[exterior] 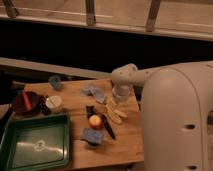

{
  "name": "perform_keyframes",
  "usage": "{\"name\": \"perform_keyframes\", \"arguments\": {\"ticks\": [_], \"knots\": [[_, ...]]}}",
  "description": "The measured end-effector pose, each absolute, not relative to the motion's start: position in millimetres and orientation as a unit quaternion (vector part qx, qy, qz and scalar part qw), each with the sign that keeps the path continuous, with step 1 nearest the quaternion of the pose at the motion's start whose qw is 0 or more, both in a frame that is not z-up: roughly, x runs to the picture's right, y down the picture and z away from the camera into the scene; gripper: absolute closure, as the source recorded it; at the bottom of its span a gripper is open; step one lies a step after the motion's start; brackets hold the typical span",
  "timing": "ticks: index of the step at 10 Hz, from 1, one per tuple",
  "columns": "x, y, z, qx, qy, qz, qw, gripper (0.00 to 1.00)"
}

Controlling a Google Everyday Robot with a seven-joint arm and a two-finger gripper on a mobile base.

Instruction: Place banana in table surface

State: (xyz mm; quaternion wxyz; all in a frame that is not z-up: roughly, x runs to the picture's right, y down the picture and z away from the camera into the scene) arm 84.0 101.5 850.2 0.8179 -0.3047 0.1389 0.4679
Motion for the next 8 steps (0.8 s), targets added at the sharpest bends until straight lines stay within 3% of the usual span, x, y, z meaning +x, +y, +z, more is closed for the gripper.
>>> {"name": "perform_keyframes", "arguments": {"ticks": [8], "knots": [[65, 131, 885, -0.355, 0.166, 0.446, 0.804, 0.38]]}}
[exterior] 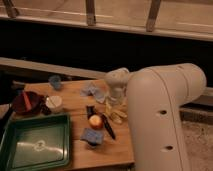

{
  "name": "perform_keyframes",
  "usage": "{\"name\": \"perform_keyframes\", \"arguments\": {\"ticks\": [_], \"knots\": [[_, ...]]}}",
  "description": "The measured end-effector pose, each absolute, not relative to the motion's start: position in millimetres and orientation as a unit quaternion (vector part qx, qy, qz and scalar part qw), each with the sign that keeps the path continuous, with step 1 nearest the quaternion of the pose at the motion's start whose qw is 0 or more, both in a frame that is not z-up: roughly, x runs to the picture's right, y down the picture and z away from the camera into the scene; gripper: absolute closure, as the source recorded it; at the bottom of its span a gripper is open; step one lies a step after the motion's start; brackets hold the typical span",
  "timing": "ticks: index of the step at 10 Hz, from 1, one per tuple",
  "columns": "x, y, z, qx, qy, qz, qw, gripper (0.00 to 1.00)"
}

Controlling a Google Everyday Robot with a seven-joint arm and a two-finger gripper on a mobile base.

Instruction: Place banana in table surface

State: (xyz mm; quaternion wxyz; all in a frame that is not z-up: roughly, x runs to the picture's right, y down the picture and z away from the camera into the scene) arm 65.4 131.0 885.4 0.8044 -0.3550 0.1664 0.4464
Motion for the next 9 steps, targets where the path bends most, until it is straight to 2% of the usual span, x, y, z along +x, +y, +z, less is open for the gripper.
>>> {"name": "perform_keyframes", "arguments": {"ticks": [1, 2, 3, 4, 7, 9], "knots": [[64, 132, 889, -0.357, 0.168, 0.447, 0.803, 0.40], [65, 132, 891, -0.358, 0.170, 0.450, 0.800, 0.47], [68, 131, 891, -0.358, 0.170, 0.453, 0.799, 0.60], [69, 130, 891, -0.357, 0.170, 0.454, 0.798, 0.67], [75, 122, 888, -0.355, 0.164, 0.463, 0.795, 0.96], [78, 112, 881, -0.349, 0.156, 0.469, 0.796, 1.00]]}}
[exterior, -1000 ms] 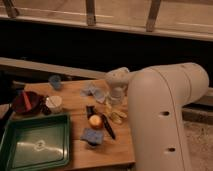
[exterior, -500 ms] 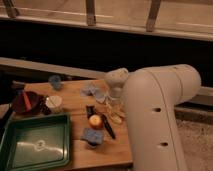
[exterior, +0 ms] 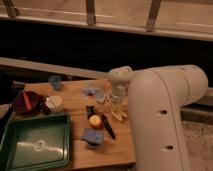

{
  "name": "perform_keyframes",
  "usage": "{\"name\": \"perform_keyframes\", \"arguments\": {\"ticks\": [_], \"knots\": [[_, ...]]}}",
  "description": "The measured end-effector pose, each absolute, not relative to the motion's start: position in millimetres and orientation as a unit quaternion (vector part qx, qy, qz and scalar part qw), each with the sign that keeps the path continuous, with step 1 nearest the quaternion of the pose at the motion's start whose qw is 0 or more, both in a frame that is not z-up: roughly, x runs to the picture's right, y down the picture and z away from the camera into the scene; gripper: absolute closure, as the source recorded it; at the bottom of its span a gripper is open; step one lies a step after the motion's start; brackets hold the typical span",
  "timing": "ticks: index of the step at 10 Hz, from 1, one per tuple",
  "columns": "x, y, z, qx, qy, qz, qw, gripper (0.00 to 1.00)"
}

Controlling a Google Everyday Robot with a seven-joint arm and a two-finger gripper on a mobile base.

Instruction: Place banana in table surface

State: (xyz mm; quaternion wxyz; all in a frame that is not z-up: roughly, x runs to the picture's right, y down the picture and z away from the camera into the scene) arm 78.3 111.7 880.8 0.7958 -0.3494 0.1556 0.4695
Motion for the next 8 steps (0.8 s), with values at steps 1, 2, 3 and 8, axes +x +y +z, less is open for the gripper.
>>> {"name": "perform_keyframes", "arguments": {"ticks": [1, 2, 3, 8], "knots": [[81, 96, 868, -0.339, 0.144, 0.477, 0.798, 1.00], [82, 84, 858, -0.331, 0.136, 0.481, 0.800, 1.00], [84, 69, 845, -0.320, 0.128, 0.488, 0.802, 1.00], [92, 1, 786, -0.266, 0.081, 0.516, 0.810, 1.00]]}}
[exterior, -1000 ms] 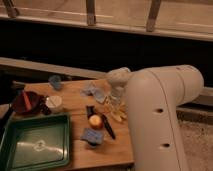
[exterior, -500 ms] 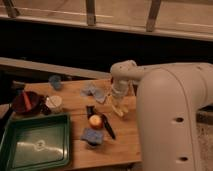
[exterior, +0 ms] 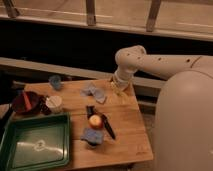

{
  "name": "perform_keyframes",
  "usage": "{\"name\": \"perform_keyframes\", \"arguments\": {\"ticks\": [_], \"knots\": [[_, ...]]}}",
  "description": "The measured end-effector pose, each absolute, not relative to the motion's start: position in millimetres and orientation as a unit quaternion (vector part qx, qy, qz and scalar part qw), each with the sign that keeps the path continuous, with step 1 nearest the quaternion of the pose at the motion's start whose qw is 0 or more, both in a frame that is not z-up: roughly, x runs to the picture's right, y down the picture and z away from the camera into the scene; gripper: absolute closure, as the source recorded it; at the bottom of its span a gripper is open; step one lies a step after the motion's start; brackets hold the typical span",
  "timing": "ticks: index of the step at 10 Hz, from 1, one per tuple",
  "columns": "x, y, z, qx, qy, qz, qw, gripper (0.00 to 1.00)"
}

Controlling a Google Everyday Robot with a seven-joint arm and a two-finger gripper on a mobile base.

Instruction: Place banana in table surface

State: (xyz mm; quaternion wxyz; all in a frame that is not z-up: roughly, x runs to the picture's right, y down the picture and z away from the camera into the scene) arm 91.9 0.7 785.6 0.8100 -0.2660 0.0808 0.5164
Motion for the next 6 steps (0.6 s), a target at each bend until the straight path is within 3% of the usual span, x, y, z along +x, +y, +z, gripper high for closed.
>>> {"name": "perform_keyframes", "arguments": {"ticks": [2, 6], "knots": [[94, -3, 785, -0.263, 0.078, 0.521, 0.809, 1.00], [95, 31, 822, -0.284, 0.097, 0.520, 0.800, 1.00]]}}
